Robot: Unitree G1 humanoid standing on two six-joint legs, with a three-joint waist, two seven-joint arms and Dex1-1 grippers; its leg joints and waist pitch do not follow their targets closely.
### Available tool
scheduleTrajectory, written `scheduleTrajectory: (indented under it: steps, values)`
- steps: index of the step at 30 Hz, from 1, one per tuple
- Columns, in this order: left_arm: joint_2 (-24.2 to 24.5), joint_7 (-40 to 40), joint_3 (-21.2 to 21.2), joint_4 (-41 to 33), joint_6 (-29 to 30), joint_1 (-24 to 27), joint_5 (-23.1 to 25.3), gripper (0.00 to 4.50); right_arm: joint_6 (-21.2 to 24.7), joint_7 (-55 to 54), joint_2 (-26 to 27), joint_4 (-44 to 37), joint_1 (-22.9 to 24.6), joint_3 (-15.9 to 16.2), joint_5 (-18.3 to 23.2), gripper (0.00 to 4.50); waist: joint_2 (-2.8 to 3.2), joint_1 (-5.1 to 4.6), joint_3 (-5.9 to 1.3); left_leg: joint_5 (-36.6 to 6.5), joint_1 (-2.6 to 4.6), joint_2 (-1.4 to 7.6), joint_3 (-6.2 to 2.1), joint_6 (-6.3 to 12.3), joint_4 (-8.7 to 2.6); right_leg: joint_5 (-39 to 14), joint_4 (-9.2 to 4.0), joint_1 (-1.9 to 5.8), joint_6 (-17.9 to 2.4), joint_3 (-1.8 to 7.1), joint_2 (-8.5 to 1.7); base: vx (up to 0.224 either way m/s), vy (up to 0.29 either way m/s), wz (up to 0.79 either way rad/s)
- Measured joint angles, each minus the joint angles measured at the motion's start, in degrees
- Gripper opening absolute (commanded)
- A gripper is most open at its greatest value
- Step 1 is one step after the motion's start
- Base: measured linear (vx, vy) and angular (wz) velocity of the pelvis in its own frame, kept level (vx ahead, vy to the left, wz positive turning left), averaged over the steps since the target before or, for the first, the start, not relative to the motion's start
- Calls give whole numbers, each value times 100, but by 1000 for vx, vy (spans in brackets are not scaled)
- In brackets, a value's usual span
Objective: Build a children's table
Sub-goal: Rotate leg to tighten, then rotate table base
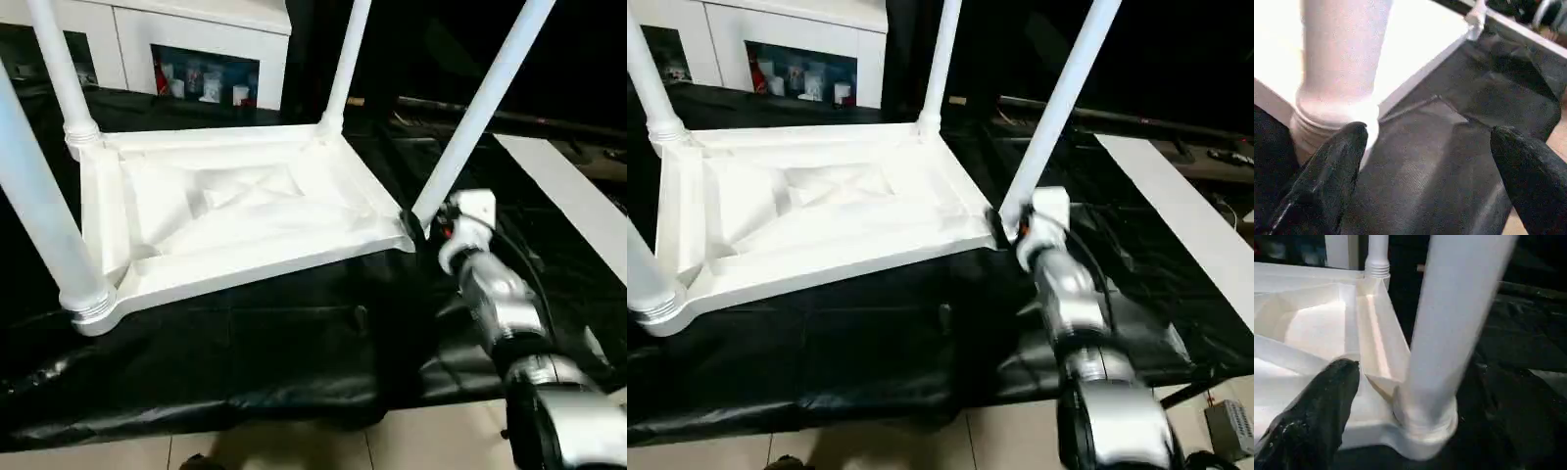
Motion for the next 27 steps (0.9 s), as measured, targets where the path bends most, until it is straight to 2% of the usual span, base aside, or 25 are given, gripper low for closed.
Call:
scheduleTrajectory:
  steps: [2,4,8,12,17,23,27]
  values:
    - [-33,13,56,57,-28,-141,-74,450,82,425,-17,-520,367,0,191,441,-10,7,2,0,0,-1,0,0,-2,-4,-3,1,6,0,0,0,0,0]
    - [-114,67,52,65,-25,-401,-191,450,299,1065,-2,-1086,766,160,373,441,-14,14,0,0,20,0,-5,0,-1,-4,-2,17,6,-1,1,0,0,0]
    - [-154,187,-132,91,-23,-604,-200,450,518,1602,-41,-1398,1103,472,341,441,-8,22,4,0,28,-2,-8,0,-1,-4,-4,15,6,-2,-1,0,0,0]
    - [-132,187,-193,369,-66,-946,-199,450,602,1745,-19,-1462,1221,667,257,441,-2,33,9,-1,64,-5,-25,-1,-3,-6,-5,20,9,-11,-1,0,0,0]
    - [-128,473,-378,727,-178,-1628,-27,450,814,1318,69,-1486,1221,678,59,441,3,18,12,-1,80,-10,-37,-1,-2,-6,-11,23,9,-15,-1,0,0,0]
    - [-126,647,-612,1036,-200,-1786,149,450,969,1029,111,-1458,1177,689,-12,441,5,-29,14,-1,84,-11,-52,-2,-1,0,-32,11,-1,-23,-2,0,0,0]
    - [-219,690,-746,996,-201,-2387,87,450,972,908,271,-1197,848,688,-14,441,12,-16,18,-1,93,-11,-50,-2,-1,10,-24,1,-17,-21,-2,0,0,0]
